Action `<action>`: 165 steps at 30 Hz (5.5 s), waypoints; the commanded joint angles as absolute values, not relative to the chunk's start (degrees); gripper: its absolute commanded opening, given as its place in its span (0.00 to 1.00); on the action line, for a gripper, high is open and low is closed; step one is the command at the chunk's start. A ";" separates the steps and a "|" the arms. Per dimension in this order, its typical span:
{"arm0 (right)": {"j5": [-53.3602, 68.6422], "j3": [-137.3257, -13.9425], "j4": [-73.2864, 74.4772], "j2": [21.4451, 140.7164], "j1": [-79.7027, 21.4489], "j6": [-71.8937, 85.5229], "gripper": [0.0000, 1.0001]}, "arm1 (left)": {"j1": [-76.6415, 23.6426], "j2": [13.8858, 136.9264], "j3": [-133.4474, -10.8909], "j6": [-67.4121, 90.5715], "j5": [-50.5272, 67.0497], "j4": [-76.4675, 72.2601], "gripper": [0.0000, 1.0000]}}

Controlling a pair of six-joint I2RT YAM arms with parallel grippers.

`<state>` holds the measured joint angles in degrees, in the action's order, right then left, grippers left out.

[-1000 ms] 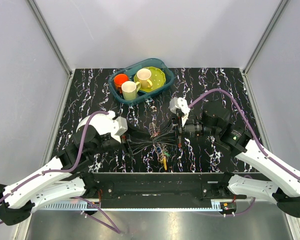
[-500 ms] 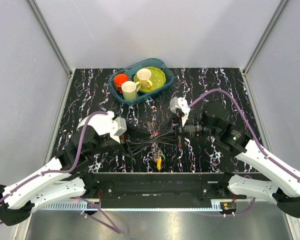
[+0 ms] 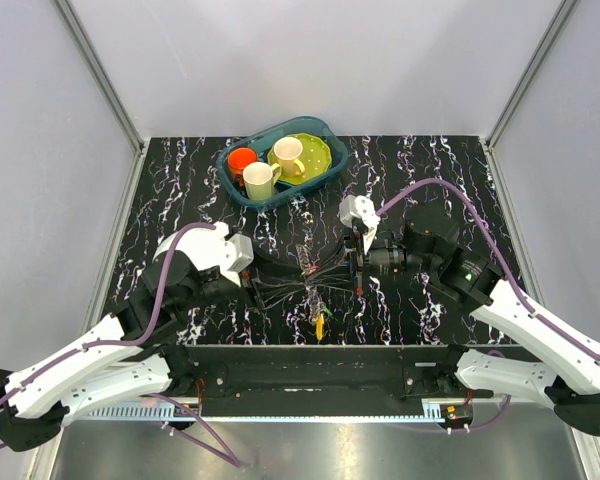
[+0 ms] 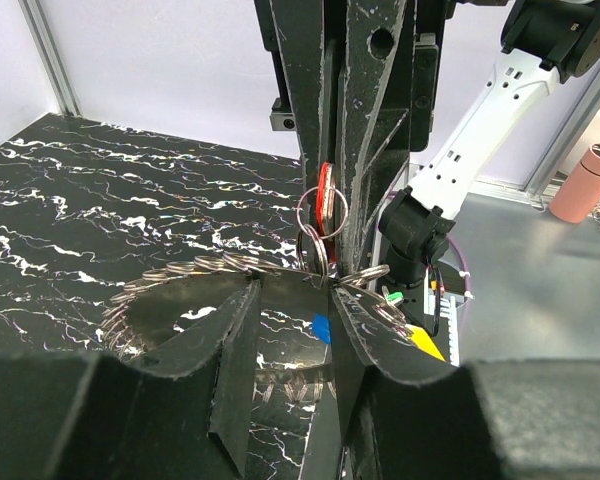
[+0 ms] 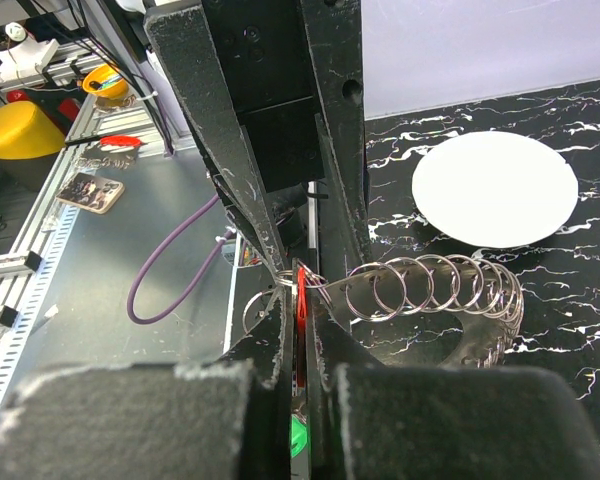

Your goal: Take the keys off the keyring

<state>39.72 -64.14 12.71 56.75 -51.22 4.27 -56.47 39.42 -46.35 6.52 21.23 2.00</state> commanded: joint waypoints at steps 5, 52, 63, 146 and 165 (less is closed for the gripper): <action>41.04 -63.54 10.99 56.60 -51.59 5.10 0.00 | -56.78 38.94 -48.16 7.30 20.74 -6.15 0.36; 42.28 -64.07 10.55 56.08 -51.59 4.92 0.00 | -56.69 37.80 -48.78 6.07 15.56 -0.71 0.38; 42.36 -64.25 9.58 56.34 -51.59 5.62 0.00 | -56.78 39.28 -49.13 6.76 19.77 -1.14 0.40; 41.92 -63.37 16.26 52.21 -51.59 -7.12 0.24 | -57.04 34.80 -39.64 12.75 29.00 -13.80 0.00; 28.22 -54.59 13.89 47.03 -51.59 -4.06 0.22 | -57.04 36.56 -41.75 10.55 28.13 -12.75 0.00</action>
